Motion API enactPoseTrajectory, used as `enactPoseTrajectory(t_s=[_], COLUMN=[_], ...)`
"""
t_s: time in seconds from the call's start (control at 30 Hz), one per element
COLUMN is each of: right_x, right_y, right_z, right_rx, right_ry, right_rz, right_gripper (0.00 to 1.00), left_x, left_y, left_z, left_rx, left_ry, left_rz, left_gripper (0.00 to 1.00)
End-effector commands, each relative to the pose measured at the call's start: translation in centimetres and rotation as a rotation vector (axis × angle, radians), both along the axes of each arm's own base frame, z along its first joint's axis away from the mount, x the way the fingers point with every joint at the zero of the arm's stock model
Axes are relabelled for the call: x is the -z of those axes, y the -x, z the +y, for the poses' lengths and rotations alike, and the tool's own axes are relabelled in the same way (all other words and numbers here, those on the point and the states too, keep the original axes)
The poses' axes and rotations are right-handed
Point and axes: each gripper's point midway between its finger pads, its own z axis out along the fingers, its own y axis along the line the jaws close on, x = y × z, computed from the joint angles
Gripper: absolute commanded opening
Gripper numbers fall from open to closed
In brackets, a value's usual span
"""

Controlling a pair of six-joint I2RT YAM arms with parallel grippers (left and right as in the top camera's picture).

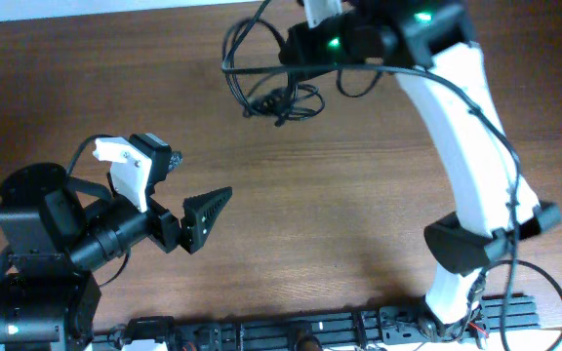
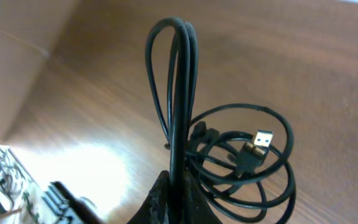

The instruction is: Untangle cables

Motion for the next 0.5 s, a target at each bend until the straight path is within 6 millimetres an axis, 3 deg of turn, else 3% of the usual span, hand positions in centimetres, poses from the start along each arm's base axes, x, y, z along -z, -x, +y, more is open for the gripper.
enactPoseTrajectory(t_s=[0.0, 0.27, 0.47], right_x=[-7.2, -11.8, -13.3], right_y=[3.9, 8.4, 10.5], right_z=[-0.4, -1.1, -0.9], right_rx=[-0.026, -0.083, -0.133], right_ry=[-0.125, -0.217, -0.276], right_rz=[-0.121, -0.197, -0.197], right_gripper=[0.04, 0.04, 0.04], left_x=[-0.6, -2.3, -2.3], left_y=[-0.3, -2.1, -2.5], left_z=[0.1, 0.0, -0.9], left_rx=[0.0, -0.093, -0.048], left_ry=[-0.016, 0.156, 0.218], left_rz=[-0.036, 0.057, 0.115], left_gripper=[0.99, 0.99, 0.99])
